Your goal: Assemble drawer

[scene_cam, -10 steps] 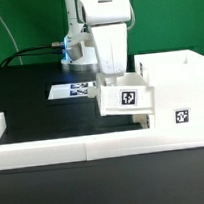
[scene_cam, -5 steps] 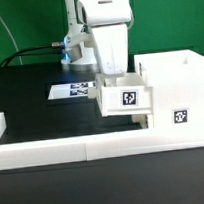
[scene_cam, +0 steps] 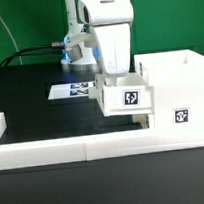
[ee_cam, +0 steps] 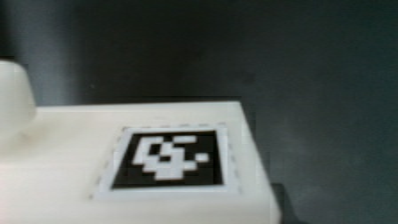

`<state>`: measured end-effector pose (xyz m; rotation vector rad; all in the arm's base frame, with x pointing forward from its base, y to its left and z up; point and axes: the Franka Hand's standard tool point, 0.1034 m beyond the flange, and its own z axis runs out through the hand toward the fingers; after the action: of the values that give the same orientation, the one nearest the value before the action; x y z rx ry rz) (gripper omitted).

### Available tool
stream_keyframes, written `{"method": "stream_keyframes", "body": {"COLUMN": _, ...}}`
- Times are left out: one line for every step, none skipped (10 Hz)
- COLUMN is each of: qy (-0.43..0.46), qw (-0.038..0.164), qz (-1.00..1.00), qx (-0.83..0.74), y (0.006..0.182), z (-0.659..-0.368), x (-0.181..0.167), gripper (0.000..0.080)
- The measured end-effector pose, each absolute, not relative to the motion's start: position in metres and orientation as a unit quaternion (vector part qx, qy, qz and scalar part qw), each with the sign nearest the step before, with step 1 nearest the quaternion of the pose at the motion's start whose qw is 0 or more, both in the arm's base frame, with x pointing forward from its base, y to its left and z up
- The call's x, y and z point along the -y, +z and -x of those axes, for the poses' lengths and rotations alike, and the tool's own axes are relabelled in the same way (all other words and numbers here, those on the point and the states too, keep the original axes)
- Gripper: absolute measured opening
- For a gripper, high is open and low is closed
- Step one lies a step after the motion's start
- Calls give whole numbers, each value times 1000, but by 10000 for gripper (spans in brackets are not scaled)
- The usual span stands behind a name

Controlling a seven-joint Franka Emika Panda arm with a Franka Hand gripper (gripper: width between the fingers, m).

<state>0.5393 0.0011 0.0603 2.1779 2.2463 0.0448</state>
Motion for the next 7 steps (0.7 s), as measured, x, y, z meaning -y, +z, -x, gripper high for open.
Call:
{"method": "stream_keyframes", "body": {"qy": 14, "qw": 6, "qz": -696, "qx": -718, "y": 60, "z": -539, "x": -1, "gripper": 42}}
{"method": "stream_keyframes", "body": {"qy": 14, "qw": 6, "qz": -696, "qx": -718, "y": 60, "z": -539, "x": -1, "gripper": 42}}
{"method": "stream_keyframes", "body": {"qy": 14, "qw": 6, "qz": -696, "qx": -718, "y": 60, "z": -539, "x": -2, "gripper": 42}}
{"method": "stream_keyframes", "body": {"qy": 14, "qw": 6, "qz": -695, "qx": -719, "y": 60, "z": -540, "x": -2, "gripper": 42}}
{"method": "stream_keyframes", "body": {"qy": 14, "qw": 6, "qz": -694, "qx": -719, "y": 60, "z": -540, "x": -2, "gripper": 42}}
{"method": "stream_keyframes", "body": {"qy": 13, "qw": 9, "qz": -695, "qx": -719, "y": 60, "z": -541, "x": -3, "gripper": 42}}
{"method": "stream_keyframes", "body": {"qy": 11, "qw": 9, "qz": -697, "qx": -717, "y": 60, "z": -540, "x": -2, "gripper": 42}}
